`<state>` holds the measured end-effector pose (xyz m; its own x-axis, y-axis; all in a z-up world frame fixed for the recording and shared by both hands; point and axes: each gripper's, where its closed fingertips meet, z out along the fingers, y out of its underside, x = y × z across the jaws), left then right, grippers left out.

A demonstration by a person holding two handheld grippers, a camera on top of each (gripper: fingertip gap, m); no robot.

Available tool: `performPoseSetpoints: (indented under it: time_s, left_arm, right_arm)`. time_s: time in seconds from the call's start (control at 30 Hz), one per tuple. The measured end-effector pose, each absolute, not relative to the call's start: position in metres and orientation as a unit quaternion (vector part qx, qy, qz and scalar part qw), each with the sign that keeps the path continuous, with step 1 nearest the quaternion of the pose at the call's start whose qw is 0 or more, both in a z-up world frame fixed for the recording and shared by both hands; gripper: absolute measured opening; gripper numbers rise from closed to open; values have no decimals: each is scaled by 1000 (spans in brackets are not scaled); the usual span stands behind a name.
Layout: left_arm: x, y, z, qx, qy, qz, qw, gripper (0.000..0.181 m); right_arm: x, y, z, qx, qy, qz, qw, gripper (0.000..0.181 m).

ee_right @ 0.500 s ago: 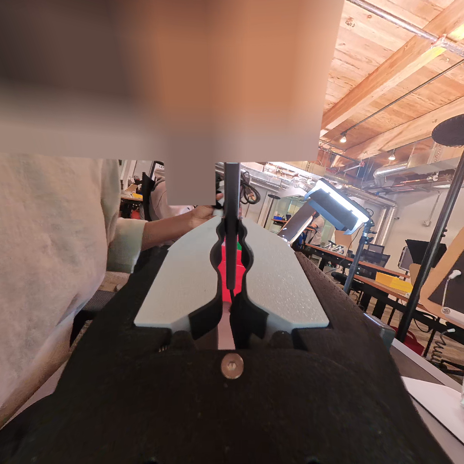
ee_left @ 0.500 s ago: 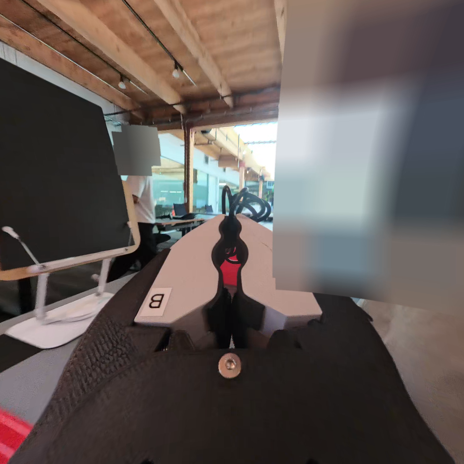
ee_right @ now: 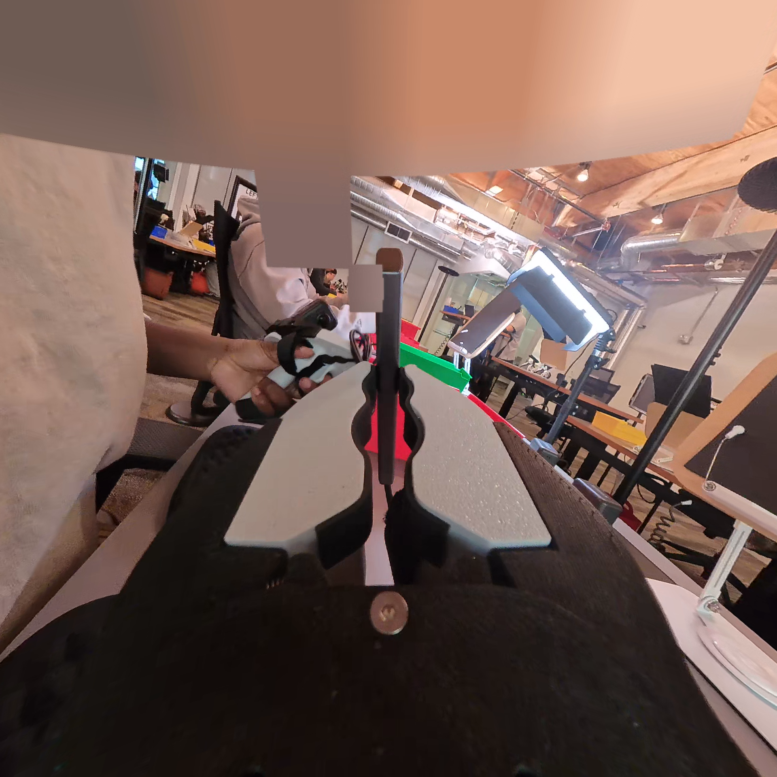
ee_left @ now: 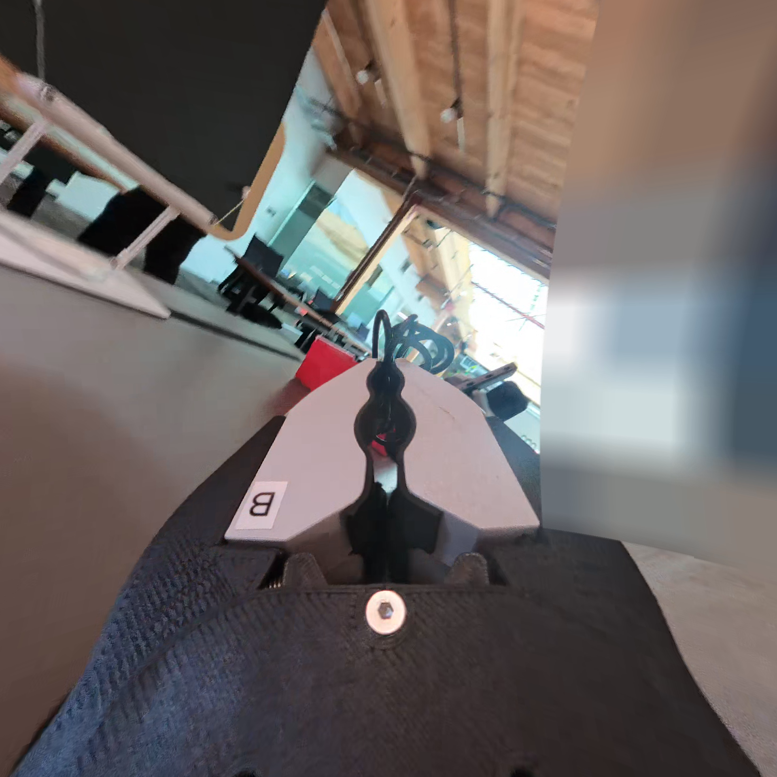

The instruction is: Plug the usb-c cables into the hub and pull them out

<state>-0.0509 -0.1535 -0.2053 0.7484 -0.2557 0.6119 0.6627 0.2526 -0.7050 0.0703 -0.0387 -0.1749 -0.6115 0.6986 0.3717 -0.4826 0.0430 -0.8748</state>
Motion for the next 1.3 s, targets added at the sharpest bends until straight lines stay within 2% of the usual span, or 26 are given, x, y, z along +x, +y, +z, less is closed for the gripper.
performPoseSetpoints:
  time_s: [0.03,0.2,0.3,0.6,0.67,0.73,0.77,0.83,0.93,1.07,1.2,1.3]
  left_arm:
    - [-49,-151,-214,-549,-202,-295,755,1]
    - [-33,-152,-257,-666,-201,-223,682,2]
    - [-28,-167,-288,-774,-147,-132,601,3]
    - [-23,-207,-323,-857,-104,-92,496,8]
    - [-26,-212,-328,-877,-81,-66,469,24]
    - [-27,-221,-339,-907,-40,-35,418,49]
    - [-27,-228,-348,-925,-18,-23,380,53]
    - [-25,-229,-343,-921,17,-12,390,53]
    - [-28,-243,-344,-934,45,-9,355,56]
    - [-32,-246,-319,-920,63,12,387,56]
    - [-11,-206,-281,-867,93,83,483,30]
    - [-1,-183,-298,-873,142,170,435,20]
  right_arm:
    - [70,-39,-176,-94,-580,685,430,9]
    - [70,-38,-177,-95,-580,684,432,9]
    - [71,-39,-176,-94,-578,686,431,9]
    - [70,-44,-178,-90,-584,686,425,9]
    - [69,-45,-180,-91,-588,684,422,9]
    - [68,-46,-182,-93,-595,679,421,9]
    - [68,-46,-184,-94,-598,676,420,9]
    - [67,-48,-187,-96,-601,676,416,9]
    - [65,-48,-190,-99,-605,675,411,9]
    - [64,-48,-191,-102,-607,673,409,9]
    - [61,-48,-194,-107,-610,671,407,9]
    - [61,-48,-195,-109,-612,670,407,9]
